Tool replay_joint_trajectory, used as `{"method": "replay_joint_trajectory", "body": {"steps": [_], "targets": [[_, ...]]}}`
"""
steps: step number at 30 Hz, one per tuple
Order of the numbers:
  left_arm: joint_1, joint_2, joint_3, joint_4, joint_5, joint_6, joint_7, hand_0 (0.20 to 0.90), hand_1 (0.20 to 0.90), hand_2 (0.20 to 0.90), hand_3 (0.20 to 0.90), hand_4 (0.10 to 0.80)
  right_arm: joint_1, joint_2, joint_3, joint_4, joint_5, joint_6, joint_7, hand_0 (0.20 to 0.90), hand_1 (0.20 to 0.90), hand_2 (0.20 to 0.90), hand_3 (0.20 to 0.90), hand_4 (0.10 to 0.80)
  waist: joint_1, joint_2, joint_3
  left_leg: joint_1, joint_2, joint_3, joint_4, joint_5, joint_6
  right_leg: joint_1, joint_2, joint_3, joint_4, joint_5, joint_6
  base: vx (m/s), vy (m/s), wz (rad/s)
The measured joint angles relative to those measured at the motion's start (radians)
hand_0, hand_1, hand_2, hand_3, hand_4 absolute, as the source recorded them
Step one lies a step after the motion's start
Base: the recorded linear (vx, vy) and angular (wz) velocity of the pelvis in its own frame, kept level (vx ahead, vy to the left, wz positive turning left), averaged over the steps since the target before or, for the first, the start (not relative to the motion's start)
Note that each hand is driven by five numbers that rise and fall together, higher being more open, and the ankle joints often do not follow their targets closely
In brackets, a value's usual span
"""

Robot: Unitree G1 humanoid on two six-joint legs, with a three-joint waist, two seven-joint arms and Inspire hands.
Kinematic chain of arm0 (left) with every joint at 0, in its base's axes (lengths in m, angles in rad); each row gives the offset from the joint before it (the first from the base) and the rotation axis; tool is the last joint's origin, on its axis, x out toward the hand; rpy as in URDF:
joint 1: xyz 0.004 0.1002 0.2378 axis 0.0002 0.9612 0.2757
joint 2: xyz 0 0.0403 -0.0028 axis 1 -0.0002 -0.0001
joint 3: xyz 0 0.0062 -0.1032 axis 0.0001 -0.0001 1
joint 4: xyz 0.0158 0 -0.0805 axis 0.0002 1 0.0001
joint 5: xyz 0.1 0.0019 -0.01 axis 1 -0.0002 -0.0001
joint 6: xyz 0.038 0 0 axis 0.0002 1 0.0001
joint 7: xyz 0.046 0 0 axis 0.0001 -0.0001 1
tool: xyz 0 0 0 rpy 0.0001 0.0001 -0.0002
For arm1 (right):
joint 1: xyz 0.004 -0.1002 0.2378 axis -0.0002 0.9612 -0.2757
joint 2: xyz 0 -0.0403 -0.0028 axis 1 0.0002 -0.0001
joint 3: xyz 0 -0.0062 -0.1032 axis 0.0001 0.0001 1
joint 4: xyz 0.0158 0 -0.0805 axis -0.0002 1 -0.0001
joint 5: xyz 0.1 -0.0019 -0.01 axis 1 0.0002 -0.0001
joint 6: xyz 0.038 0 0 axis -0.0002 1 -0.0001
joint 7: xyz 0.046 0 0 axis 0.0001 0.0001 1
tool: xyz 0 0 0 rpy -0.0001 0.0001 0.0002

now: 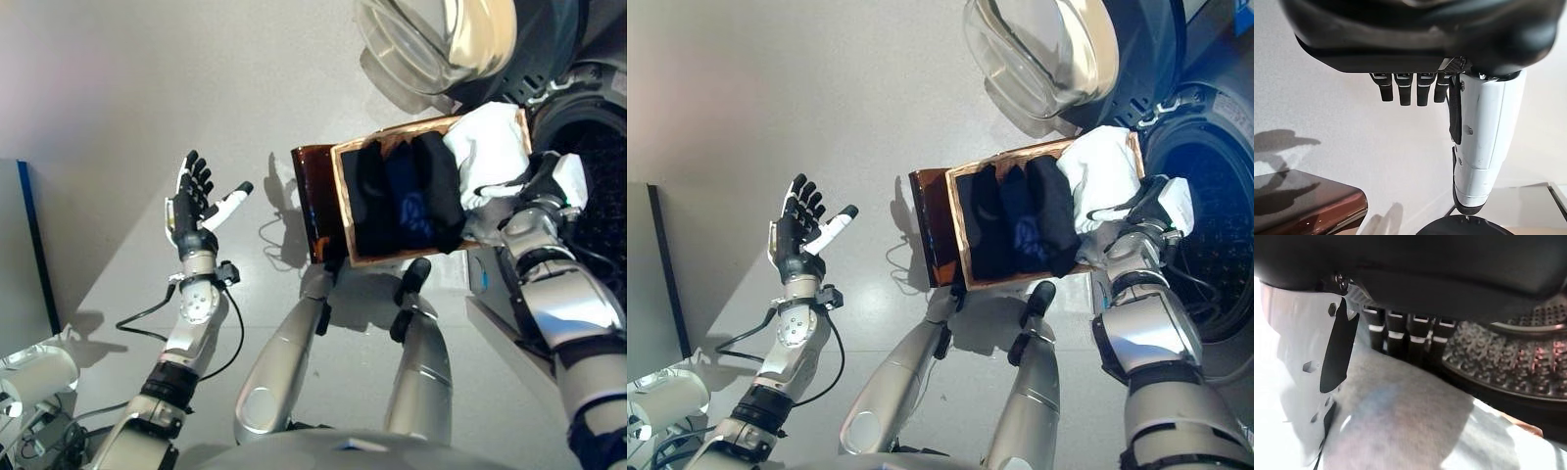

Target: Pick up the clothes and place them into the washing machine

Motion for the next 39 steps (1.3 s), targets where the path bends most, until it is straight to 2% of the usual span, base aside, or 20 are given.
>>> {"method": "replay_joint_trajectory", "body": {"steps": [15,22,29,39], "targets": [[-0.002,0.0,0.0,-0.002,0.0,-0.005,0.002,0.9,0.9,0.9,0.9,0.8,-0.004,0.005,-0.001,0.007,0.0,0.022,-0.002,0.9,0.9,0.9,0.9,0.8,0.001,0.001,-0.002,0.002,0.002,-0.037,-0.033,0.026,-0.021,0.002,-0.004,-0.033,0.002,-0.004,-0.007,0.013,0.0,0.05],[-0.025,0.0,0.0,-0.001,0.003,-0.005,0.023,0.9,0.9,0.9,0.9,0.8,0.003,0.042,-0.012,0.007,0.0,0.028,-0.065,0.9,0.9,0.9,0.9,0.8,-0.002,0.002,-0.002,0.011,0.004,-0.037,-0.036,0.031,-0.017,0.009,-0.001,-0.034,0.001,-0.003,-0.01,0.0,-0.002,0.0],[-0.034,0.0,-0.002,0.001,0.004,-0.011,0.035,0.9,0.9,0.9,0.9,0.8,0.013,0.114,-0.004,-0.013,-0.009,0.038,-0.052,0.9,0.9,0.9,0.9,0.8,-0.001,0.002,-0.002,0.072,0.022,-0.036,-0.061,0.041,-0.017,0.075,0.014,-0.049,-0.035,0.008,-0.02,-0.044,0.016,-0.03],[-0.017,0.0,-0.001,0.0,0.002,-0.011,0.033,0.9,0.9,0.9,0.9,0.8,0.012,0.12,-0.005,-0.013,-0.02,0.039,-0.036,0.9,0.9,0.9,0.9,0.8,-0.004,0.001,-0.001,0.076,0.022,-0.035,-0.068,0.046,-0.012,0.077,0.016,-0.048,-0.038,0.012,-0.017,0.0,0.0,0.0]]}}
